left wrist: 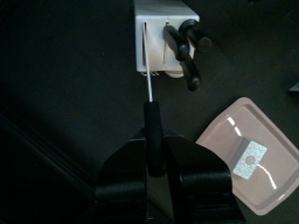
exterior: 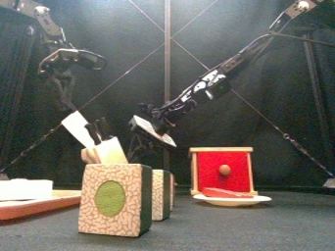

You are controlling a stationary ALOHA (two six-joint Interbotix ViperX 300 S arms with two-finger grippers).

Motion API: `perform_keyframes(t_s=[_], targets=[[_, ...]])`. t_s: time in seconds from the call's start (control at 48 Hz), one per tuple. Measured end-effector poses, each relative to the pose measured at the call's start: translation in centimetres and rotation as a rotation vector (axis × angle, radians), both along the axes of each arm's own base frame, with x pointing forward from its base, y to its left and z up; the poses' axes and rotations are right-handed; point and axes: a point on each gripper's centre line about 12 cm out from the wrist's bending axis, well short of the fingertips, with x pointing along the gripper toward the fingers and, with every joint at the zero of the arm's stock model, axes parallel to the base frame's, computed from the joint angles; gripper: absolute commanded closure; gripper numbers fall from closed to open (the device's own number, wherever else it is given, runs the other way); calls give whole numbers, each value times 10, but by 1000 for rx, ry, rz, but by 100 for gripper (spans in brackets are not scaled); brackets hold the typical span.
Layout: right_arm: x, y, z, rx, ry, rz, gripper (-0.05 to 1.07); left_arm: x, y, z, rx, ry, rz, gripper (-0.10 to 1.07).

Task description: Put cleaver back in holder

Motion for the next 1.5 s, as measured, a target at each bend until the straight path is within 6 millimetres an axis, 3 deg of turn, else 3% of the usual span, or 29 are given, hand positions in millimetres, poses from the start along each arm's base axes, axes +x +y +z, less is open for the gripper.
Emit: perform_keyframes(t_s=[0.354,1.0,1.125,1.5], targets=[[1,2,0,2,-1,3,44,1,-2,4,-32,31,-16,68],[4,7,-1,3,0,14,44,31,21,-3,-67,86,-2,66],[4,8,-1,3,0,15,44,34,25,-6,-57,83,2,59],[6,12,-2,3,2,23,44,41,31,-4,-25,23,6,16]])
